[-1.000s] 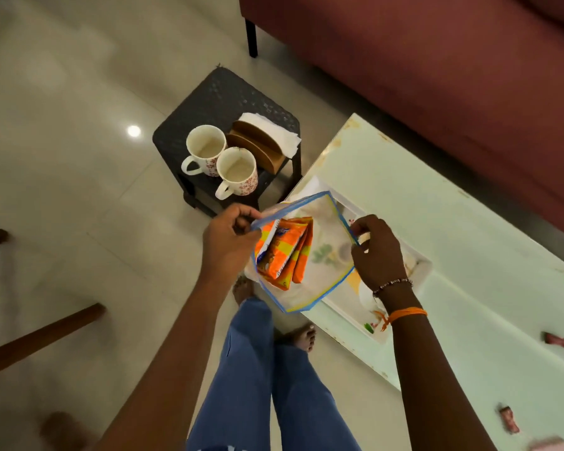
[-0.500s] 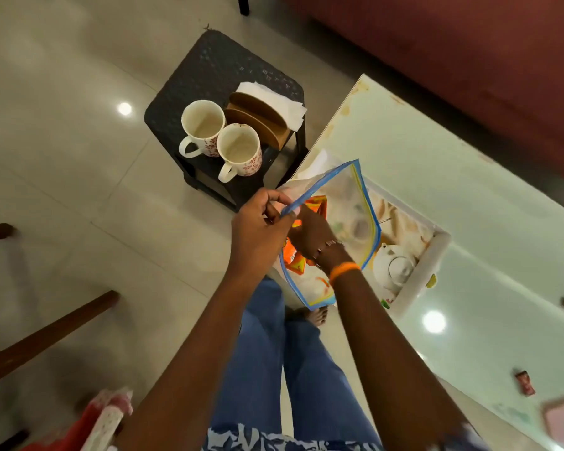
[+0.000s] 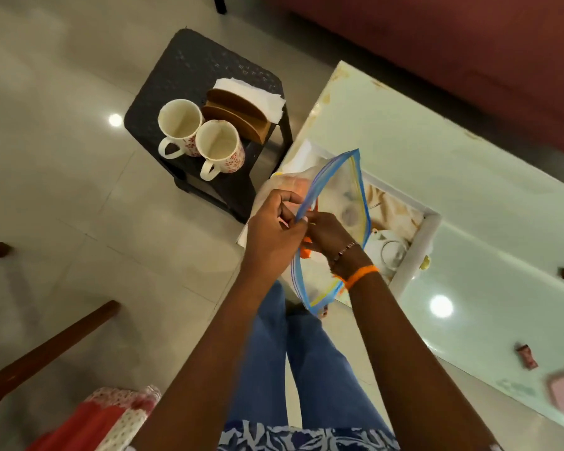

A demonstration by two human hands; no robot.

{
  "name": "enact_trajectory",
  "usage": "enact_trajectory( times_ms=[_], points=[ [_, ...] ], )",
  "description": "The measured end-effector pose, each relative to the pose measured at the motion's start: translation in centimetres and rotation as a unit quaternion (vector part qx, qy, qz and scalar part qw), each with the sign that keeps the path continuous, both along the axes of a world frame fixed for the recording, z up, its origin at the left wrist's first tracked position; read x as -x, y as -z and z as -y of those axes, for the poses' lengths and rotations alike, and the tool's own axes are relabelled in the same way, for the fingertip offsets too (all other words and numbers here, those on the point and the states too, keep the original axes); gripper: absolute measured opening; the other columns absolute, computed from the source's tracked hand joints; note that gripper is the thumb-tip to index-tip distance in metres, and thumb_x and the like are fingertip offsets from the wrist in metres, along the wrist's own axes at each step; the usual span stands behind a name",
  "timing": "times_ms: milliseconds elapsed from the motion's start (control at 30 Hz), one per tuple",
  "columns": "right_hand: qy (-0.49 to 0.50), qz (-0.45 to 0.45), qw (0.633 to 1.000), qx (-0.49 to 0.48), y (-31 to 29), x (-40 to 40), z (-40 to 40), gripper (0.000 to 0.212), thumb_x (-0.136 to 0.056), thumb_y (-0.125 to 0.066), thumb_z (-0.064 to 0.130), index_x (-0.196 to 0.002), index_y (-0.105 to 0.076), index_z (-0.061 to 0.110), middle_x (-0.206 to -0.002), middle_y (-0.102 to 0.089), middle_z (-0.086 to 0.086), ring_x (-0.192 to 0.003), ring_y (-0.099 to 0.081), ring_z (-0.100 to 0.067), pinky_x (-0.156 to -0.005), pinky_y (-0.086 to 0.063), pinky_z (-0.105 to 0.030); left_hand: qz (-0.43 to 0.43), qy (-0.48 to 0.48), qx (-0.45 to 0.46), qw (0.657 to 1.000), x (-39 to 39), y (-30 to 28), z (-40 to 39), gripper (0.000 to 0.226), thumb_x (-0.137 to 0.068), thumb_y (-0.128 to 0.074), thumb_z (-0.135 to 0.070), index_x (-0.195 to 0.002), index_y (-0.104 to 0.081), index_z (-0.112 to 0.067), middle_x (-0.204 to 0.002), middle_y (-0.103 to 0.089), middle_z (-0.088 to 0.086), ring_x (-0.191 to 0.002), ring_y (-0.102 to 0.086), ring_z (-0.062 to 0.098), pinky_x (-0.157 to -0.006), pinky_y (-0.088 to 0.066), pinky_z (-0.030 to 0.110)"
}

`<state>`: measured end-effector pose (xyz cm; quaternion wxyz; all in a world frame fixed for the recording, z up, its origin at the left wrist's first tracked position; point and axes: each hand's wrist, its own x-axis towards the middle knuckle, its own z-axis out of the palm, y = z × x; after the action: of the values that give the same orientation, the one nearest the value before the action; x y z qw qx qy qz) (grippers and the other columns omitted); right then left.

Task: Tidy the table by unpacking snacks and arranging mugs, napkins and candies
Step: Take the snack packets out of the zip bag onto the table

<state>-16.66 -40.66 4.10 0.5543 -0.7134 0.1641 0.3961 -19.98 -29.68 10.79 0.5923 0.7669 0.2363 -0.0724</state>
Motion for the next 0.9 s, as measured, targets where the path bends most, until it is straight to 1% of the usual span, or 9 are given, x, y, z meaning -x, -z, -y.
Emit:
enact_trajectory(
  times_ms=[67,167,267,400,467,567,733,800,900],
  points=[
    [0.018,0.002,0.999,-0.048,-2.1,0.5,2.7,0.038,-0.089,-0.048,-0.001,-0.125,-0.053,0.010,-0.124,-0.056,-0.015,-0.101,-0.058,-0.021,-0.091,-0.052,-0.039,-0.005,0.005,0.002,1.000,0.0,0.3,1.1,0.025,-0.081,-0.061,-0.003,-0.094,-0.052,-0.022,-0.073,-0.055,-0.007,-0.064,-0.061,0.003,-0.049,-0.044,0.006],
    [0.075,0.023,0.992,-0.099,-5.2,2.0,8.1,0.040,-0.089,-0.050,0.002,-0.123,-0.052,0.023,-0.111,-0.060,0.002,-0.092,-0.060,-0.009,-0.075,-0.055,-0.018,-0.016,0.024,0.006,1.000,0.0,1.1,3.1,0.025,-0.082,-0.061,-0.003,-0.100,-0.052,-0.018,-0.075,-0.057,-0.006,-0.072,-0.059,0.006,-0.053,-0.046,0.006],
    [0.116,0.034,0.984,-0.130,-6.9,3.6,13.0,0.038,-0.089,-0.050,0.005,-0.122,-0.053,0.024,-0.110,-0.060,0.013,-0.100,-0.061,-0.009,-0.087,-0.054,-0.027,-0.027,0.048,-0.004,0.998,-0.1,2.1,5.1,0.027,-0.081,-0.060,-0.004,-0.102,-0.052,-0.018,-0.081,-0.060,-0.003,-0.077,-0.061,0.014,-0.064,-0.052,0.018],
    [0.240,0.052,0.958,-0.151,-6.6,6.4,18.5,0.035,-0.081,-0.054,0.013,-0.112,-0.061,0.028,-0.115,-0.062,0.004,-0.098,-0.066,-0.012,-0.081,-0.058,-0.029,-0.018,0.079,-0.039,0.996,-0.5,3.5,7.9,0.030,-0.081,-0.059,-0.001,-0.106,-0.051,-0.016,-0.076,-0.055,-0.007,-0.071,-0.056,0.010,-0.059,-0.046,0.010],
    [0.331,0.068,0.929,-0.153,-5.8,7.6,20.4,0.033,-0.081,-0.053,0.015,-0.111,-0.061,0.028,-0.112,-0.064,0.002,-0.095,-0.067,-0.012,-0.077,-0.059,-0.028,-0.022,0.090,-0.052,0.994,-0.7,4.0,9.2,0.032,-0.081,-0.057,0.000,-0.110,-0.051,-0.013,-0.075,-0.054,-0.001,-0.068,-0.057,0.017,-0.060,-0.047,0.017],
    [0.434,0.090,0.888,-0.121,-3.6,8.3,22.0,0.032,-0.086,-0.051,0.017,-0.115,-0.058,0.030,-0.112,-0.064,0.000,-0.097,-0.066,-0.013,-0.078,-0.058,-0.028,-0.021,0.103,-0.076,0.992,-0.8,4.4,10.6,0.034,-0.081,-0.057,-0.001,-0.112,-0.050,-0.013,-0.068,-0.049,-0.005,-0.061,-0.052,0.009,-0.054,-0.043,0.012],
    [0.523,0.041,0.848,-0.067,1.7,6.1,21.9,0.040,-0.088,-0.053,0.006,-0.128,-0.051,0.011,-0.118,-0.056,-0.012,-0.109,-0.055,-0.027,-0.083,-0.050,-0.031,-0.027,0.115,-0.094,0.989,-0.6,5.1,11.8,0.035,-0.081,-0.057,-0.003,-0.113,-0.050,-0.016,-0.067,-0.049,-0.007,-0.060,-0.052,0.004,-0.058,-0.045,0.019],
    [0.527,0.035,0.847,-0.062,3.7,4.6,21.6,0.042,-0.087,-0.052,0.001,-0.128,-0.050,0.008,-0.115,-0.056,-0.012,-0.105,-0.057,-0.023,-0.082,-0.050,-0.030,-0.028,0.117,-0.099,0.988,-0.3,5.4,11.9,0.034,-0.081,-0.056,-0.003,-0.111,-0.050,-0.018,-0.068,-0.050,-0.008,-0.058,-0.055,-0.002,-0.054,-0.044,0.012],
    [0.419,0.061,0.906,0.008,6.0,2.9,21.2,0.048,-0.088,-0.046,-0.009,-0.134,-0.042,0.005,-0.108,-0.053,0.003,-0.086,-0.061,0.007,-0.069,-0.051,-0.009,-0.027,0.114,-0.100,0.988,0.2,5.8,11.8,0.034,-0.080,-0.056,-0.003,-0.106,-0.049,-0.024,-0.067,-0.052,-0.009,-0.053,-0.056,-0.007,-0.057,-0.048,0.017]
  ],
)
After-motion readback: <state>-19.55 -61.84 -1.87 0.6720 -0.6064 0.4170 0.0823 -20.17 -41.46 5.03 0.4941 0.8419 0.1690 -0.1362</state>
